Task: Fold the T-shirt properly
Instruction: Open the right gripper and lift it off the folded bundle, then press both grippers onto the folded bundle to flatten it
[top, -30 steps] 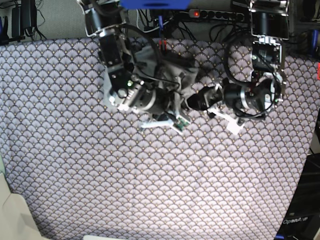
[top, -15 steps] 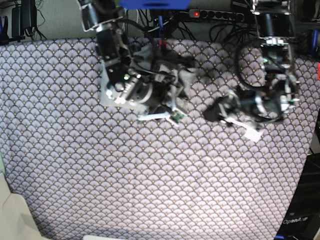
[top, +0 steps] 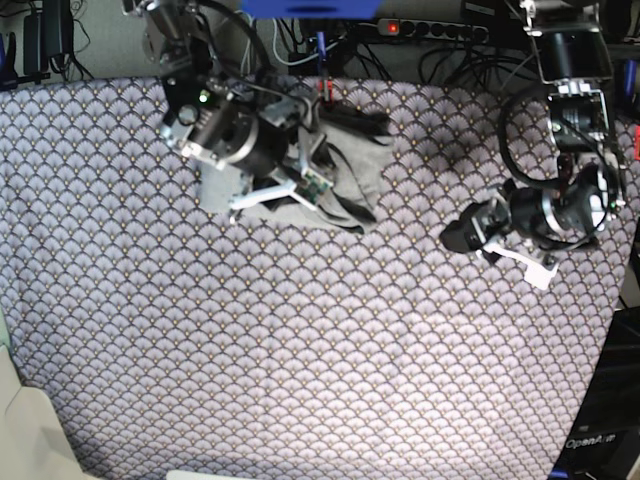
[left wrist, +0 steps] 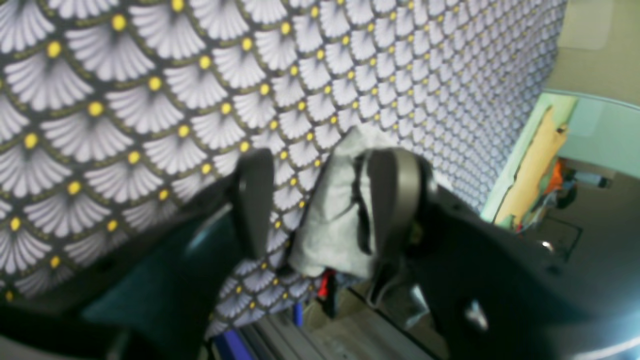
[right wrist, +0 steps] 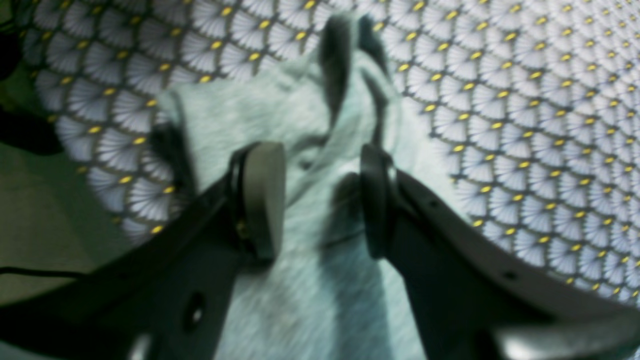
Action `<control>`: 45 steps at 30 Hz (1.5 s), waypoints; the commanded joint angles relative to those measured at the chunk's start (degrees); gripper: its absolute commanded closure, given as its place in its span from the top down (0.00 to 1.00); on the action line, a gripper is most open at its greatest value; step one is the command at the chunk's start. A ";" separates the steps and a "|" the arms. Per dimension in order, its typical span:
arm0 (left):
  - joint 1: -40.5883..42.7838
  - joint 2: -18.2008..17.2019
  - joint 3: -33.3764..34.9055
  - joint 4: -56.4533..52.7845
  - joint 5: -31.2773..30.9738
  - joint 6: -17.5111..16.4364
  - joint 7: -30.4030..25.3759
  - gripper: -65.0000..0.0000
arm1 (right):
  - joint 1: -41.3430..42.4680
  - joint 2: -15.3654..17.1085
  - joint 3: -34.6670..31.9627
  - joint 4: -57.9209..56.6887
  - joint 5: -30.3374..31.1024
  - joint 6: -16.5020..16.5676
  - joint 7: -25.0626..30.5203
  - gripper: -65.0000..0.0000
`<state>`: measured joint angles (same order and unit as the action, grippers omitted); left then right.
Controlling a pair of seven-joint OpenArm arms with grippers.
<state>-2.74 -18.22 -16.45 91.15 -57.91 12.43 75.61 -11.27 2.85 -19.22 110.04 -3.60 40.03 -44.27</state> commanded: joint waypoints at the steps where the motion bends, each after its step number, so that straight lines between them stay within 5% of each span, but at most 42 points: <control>1: -1.26 -0.82 -0.21 0.85 -0.95 -0.16 -0.23 0.48 | -0.64 0.62 0.01 1.04 0.83 -0.03 0.89 0.40; 14: -3.89 -2.84 2.86 0.76 -0.95 -0.16 -0.41 0.48 | -10.14 1.24 -0.43 0.95 0.83 -0.03 9.68 0.41; 28: -5.92 -3.19 11.92 0.76 -0.95 -0.16 -0.49 0.48 | -15.59 2.91 0.01 0.69 0.83 -0.03 9.85 0.40; 38: -5.65 -3.01 15.52 0.76 -0.95 -0.16 -0.49 0.48 | -16.12 5.10 0.98 -2.48 0.91 -1.04 10.12 0.40; 45: -5.21 -2.31 20.01 0.05 -0.95 -0.16 -0.67 0.48 | -13.39 5.54 3.00 -9.34 0.91 -0.95 15.57 0.32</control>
<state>-7.18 -20.32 3.77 90.63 -58.00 12.38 75.07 -24.91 8.34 -16.43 100.27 -2.59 39.18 -28.34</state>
